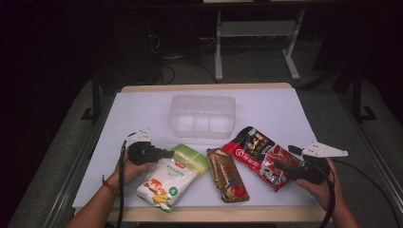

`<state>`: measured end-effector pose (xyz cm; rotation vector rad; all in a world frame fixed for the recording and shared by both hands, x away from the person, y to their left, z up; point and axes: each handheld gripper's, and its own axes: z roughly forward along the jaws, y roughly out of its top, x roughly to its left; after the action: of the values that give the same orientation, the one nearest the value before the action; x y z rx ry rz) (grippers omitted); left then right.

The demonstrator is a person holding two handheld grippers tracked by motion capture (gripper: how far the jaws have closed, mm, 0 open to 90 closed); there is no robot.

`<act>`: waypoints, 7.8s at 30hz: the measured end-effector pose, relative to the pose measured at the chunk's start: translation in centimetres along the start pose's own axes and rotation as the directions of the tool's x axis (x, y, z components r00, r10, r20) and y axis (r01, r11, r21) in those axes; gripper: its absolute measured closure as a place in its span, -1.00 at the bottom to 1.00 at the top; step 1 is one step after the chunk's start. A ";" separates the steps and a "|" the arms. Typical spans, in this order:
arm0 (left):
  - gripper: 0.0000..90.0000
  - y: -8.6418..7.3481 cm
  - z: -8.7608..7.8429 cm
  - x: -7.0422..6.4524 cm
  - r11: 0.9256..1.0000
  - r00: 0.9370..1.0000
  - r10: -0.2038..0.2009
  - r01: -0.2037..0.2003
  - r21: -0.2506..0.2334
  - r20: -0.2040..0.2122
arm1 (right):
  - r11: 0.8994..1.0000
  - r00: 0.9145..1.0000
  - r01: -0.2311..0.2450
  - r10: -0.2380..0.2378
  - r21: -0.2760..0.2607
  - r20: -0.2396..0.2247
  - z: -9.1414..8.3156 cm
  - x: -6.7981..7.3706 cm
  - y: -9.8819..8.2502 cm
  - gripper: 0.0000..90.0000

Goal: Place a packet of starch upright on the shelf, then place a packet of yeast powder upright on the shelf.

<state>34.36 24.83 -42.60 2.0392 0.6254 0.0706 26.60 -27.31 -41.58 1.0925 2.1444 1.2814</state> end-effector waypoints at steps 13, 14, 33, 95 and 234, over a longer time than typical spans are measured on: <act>1.00 1.2 -5.5 -1.7 0.971 0.997 -0.027 0.007 -0.241 -0.079 | 1.000 1.000 -0.022 0.023 -0.013 0.003 0.3 -0.5 0.3 -0.54; 1.00 1.3 -5.9 -1.9 0.968 0.996 -0.026 0.005 -0.252 -0.081 | 1.000 1.000 -0.023 0.023 -0.013 0.003 0.4 -0.6 0.3 -0.54; 1.00 3.2 -8.3 -5.1 0.922 0.996 -0.024 -0.012 -0.388 -0.086 | 0.997 0.997 -0.060 0.062 -0.040 0.047 0.2 -1.3 0.2 -0.55; 1.00 17.1 1.8 3.2 0.848 0.913 -0.242 0.034 -0.529 -0.330 | 0.997 0.995 -0.063 0.065 -0.033 0.074 -0.3 -1.4 -0.7 -0.56; 0.05 4.5 14.6 -3.9 0.990 0.975 -0.110 0.092 0.105 0.191 | 0.995 0.992 0.034 -0.045 0.098 0.118 -1.9 1.1 -2.5 -0.55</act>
<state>37.10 9.64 -45.94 2.0714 0.6165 -0.2226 23.62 -28.17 -42.79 1.1297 2.1449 1.0766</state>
